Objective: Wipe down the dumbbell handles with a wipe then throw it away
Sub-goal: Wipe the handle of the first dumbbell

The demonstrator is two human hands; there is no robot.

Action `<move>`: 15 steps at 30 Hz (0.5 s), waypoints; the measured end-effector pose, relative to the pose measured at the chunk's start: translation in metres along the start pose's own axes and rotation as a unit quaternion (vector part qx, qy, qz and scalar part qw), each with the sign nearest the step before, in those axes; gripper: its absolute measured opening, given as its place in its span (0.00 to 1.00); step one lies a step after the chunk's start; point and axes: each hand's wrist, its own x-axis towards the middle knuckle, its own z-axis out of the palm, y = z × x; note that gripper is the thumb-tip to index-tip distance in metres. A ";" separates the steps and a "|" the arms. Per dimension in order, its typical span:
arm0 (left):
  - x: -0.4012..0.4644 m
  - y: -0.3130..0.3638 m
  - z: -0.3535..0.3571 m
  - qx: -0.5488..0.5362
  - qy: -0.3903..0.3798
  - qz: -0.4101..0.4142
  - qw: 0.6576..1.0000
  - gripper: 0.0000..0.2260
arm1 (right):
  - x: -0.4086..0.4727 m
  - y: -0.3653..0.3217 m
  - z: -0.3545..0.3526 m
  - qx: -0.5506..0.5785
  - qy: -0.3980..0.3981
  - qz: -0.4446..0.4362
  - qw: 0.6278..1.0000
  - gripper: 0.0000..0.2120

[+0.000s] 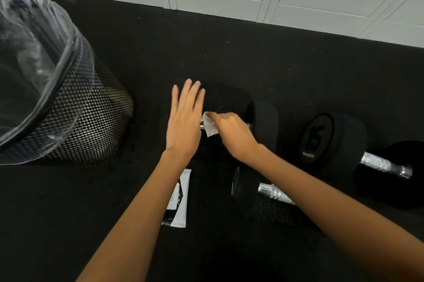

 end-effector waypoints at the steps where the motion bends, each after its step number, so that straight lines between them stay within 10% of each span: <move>1: 0.002 0.004 -0.001 -0.021 -0.005 0.026 0.999 0.31 | -0.006 0.000 0.004 0.005 0.023 -0.006 1.000 0.24; 7: 0.006 0.015 0.000 -0.352 -0.148 -0.023 0.924 0.24 | -0.015 0.007 -0.016 0.221 0.030 0.078 0.972 0.06; 15: 0.012 0.008 -0.002 -0.505 -0.160 -0.144 0.836 0.15 | -0.009 0.022 -0.074 0.403 -0.082 0.196 0.890 0.16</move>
